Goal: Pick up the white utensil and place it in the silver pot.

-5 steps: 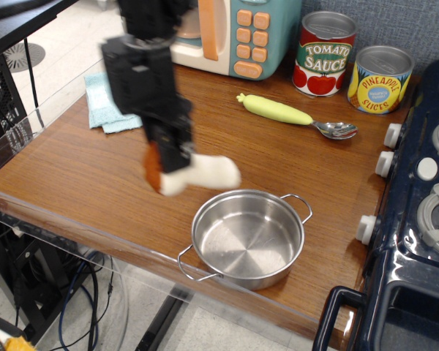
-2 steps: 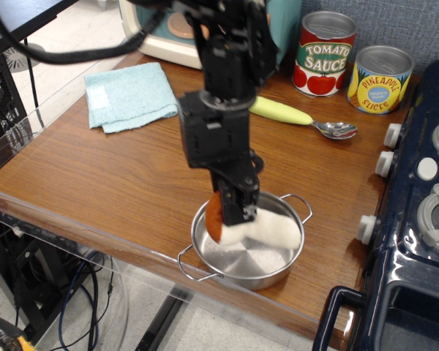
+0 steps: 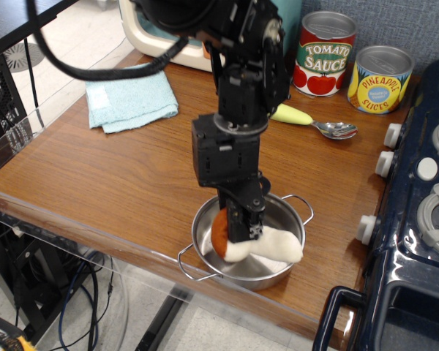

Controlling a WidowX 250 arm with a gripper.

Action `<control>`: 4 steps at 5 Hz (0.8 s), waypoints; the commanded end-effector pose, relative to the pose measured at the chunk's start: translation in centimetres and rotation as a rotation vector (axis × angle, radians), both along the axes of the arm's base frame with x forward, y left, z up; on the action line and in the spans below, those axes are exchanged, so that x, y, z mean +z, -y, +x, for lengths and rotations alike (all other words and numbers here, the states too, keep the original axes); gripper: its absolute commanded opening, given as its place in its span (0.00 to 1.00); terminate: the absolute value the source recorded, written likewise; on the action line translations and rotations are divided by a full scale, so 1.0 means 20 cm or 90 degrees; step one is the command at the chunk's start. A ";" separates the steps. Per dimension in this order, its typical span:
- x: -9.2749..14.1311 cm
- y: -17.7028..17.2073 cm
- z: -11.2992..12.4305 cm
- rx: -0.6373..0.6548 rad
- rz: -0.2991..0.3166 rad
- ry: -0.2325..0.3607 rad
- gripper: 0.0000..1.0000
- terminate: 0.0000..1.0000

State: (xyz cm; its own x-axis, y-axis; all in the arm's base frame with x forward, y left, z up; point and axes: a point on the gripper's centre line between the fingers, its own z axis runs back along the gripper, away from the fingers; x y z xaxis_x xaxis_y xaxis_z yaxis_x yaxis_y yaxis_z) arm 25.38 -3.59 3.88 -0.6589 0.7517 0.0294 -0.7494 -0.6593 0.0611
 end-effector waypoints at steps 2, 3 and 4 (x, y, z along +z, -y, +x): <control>0.15 -0.07 -0.02 0.002 0.004 0.025 1.00 0.00; 0.27 -0.12 -0.03 0.018 -0.001 0.053 1.00 0.00; 0.36 -0.16 -0.05 0.023 0.018 0.109 1.00 0.00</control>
State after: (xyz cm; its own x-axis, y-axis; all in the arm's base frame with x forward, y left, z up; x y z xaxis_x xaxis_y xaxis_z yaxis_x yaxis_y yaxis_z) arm 24.79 -0.82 10.12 -0.6787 0.7335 -0.0380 -0.7316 -0.6797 -0.0531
